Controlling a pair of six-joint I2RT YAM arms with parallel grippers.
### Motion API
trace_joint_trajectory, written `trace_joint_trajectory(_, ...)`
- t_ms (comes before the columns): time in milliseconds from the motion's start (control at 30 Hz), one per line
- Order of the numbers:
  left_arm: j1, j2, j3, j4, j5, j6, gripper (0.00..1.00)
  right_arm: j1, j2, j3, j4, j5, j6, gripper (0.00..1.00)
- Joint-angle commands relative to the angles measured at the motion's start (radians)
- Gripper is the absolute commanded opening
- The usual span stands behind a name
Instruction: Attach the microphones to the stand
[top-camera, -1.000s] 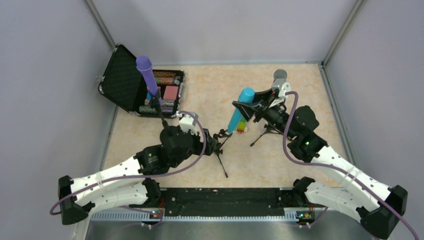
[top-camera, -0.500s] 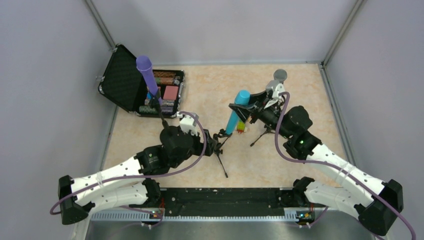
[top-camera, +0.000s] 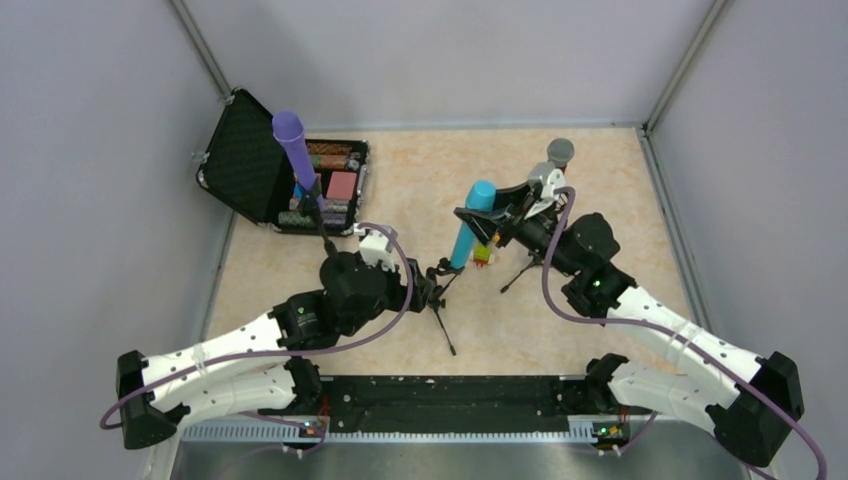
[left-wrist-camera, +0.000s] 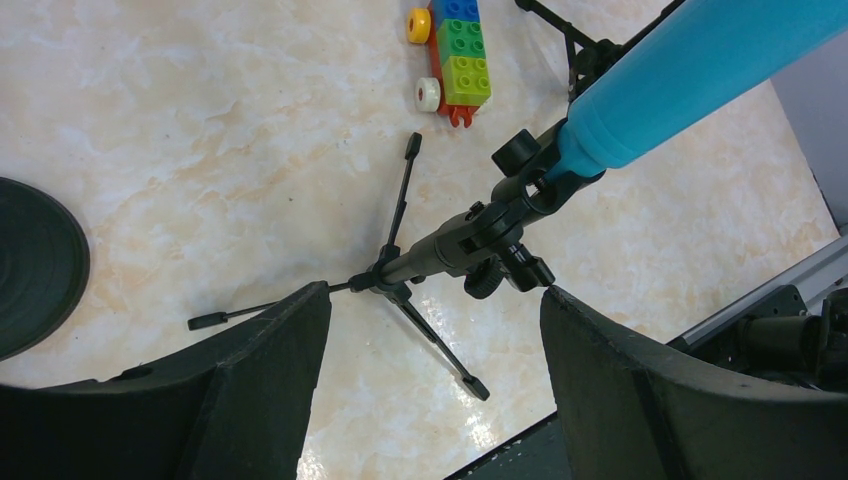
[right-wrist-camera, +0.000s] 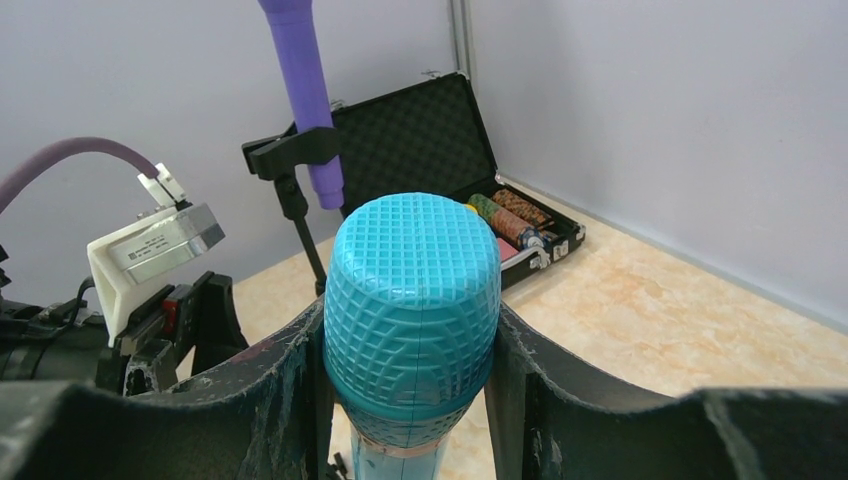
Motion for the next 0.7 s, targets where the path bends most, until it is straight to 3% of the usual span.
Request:
trace_joint_trajectory(0, 0.004, 0.002, -0.003, 0.028, -0.014, 0.002, 0.81, 0.010, 0.035, -0.038, -0.067, -0.028, -0.011, 0.00)
trace_joint_trajectory(667, 0.004, 0.016, 0.011, 0.021, -0.012, 0.003, 0.81, 0.097, 0.083, -0.124, -0.083, 0.095, -0.131, 0.00)
